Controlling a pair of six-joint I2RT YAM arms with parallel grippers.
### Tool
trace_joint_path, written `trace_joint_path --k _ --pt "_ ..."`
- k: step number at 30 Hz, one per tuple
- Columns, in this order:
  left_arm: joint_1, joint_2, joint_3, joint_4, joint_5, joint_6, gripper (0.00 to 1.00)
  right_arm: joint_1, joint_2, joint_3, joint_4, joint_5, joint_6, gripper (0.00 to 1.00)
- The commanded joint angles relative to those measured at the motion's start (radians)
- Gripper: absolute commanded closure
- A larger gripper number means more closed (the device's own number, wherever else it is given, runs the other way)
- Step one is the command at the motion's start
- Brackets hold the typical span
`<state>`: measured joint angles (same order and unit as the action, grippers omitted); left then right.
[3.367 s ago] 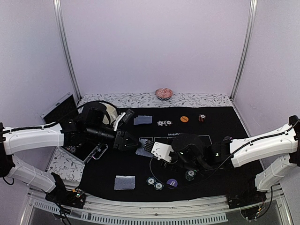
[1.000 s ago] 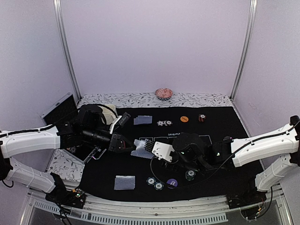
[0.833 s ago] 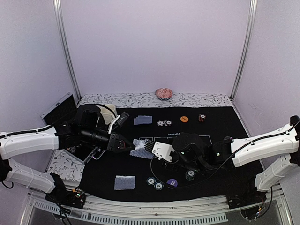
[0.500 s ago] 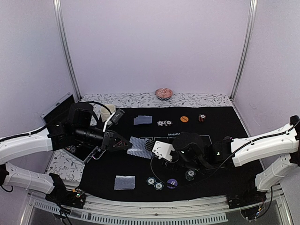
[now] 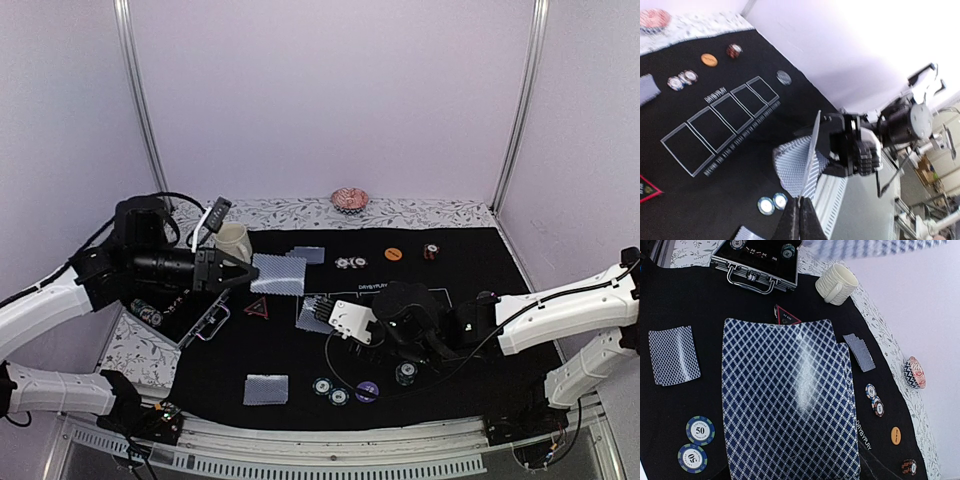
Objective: Distribute texas hold em gaming equipment
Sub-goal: Pick up the poker card from the face-down deck piles, then flop the poker card into the community card area.
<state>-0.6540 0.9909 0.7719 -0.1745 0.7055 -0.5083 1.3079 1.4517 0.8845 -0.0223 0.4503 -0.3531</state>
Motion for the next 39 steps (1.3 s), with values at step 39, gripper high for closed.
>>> trace_joint_path --k 39 --pt "-0.370 0.966 0.215 0.168 -1.221 0.754 1.00 -0.009 -0.227 -0.045 -0.101 0.011 0.054 0.43"
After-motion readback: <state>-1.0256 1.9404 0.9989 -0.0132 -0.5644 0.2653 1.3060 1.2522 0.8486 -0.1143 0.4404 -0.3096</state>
